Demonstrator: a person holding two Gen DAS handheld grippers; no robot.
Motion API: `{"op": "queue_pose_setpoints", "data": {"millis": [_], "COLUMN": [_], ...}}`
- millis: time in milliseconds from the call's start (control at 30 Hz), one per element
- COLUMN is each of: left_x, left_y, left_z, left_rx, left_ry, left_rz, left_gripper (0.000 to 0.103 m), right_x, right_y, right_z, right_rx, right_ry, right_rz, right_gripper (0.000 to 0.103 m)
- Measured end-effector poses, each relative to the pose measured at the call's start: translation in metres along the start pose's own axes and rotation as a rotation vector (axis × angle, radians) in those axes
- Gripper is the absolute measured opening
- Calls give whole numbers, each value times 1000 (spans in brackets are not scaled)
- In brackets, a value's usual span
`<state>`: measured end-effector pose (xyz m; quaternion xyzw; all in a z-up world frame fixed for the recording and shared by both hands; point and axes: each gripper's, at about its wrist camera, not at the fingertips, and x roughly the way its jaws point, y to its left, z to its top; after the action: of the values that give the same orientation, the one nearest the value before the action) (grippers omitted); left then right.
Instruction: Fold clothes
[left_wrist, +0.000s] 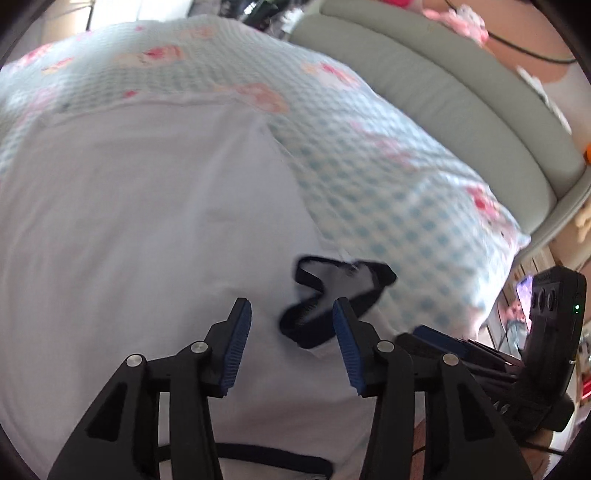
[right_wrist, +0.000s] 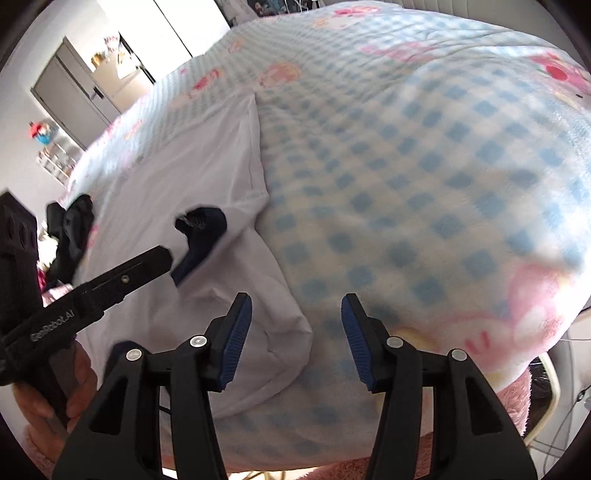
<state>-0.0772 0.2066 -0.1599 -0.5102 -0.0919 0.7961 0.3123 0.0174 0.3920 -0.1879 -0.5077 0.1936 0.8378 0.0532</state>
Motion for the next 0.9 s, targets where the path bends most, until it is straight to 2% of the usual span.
{"op": "queue_pose_setpoints", "data": {"millis": [100, 133, 200, 233, 333, 433, 500, 600, 667, 733, 767, 800, 833, 900], "left_x": [19, 25, 29, 22, 2, -26, -38, -40, -32, -26, -24, -23, -21, -15], "left_y": [-17, -20, -20, -16, -5, 7, 18, 37, 47, 55, 56, 54, 51, 45], "left_z": [-6, -9, -12, -8, 2, 10, 8, 2, 0, -2, -3, -4, -4, -4], "left_rx": [51, 75, 104, 92, 58, 34, 16, -13, -61, -131, -156, -168, -178, -173], "left_ry": [62, 71, 81, 64, 14, -44, -51, -35, -4, 14, 13, -1, -12, -13], "left_rz": [-38, 11, 87, 84, 76, 105, 114, 143, 105, 7, -40, -71, -97, -102], "left_gripper": [48, 46, 15, 12, 9, 9, 8, 8, 9, 14, 31, 55, 61, 63], "right_x": [0, 0, -3, -5, -4, 7, 6, -6, -17, -24, -23, -21, -16, -3], "right_y": [4, 4, 0, -2, 5, 11, 11, 13, 16, 20, 21, 21, 21, 16], "right_z": [-2, -3, -4, -5, -9, -9, -8, -6, -4, -1, 1, 3, 4, 7], "right_rx": [-19, -24, -19, -21, -91, -167, -165, -155, -145, -145, -140, -133, -113, -62], "right_ry": [6, 7, 7, 7, 11, 27, 35, 20, -5, -42, -44, -43, -33, -5], "right_rz": [-10, -11, 15, 24, 7, -39, -33, 103, 190, 210, 199, 187, 169, 131], "right_gripper": [52, 52, 52, 52, 53, 53, 54, 54, 54, 55, 55, 55, 55, 55]}}
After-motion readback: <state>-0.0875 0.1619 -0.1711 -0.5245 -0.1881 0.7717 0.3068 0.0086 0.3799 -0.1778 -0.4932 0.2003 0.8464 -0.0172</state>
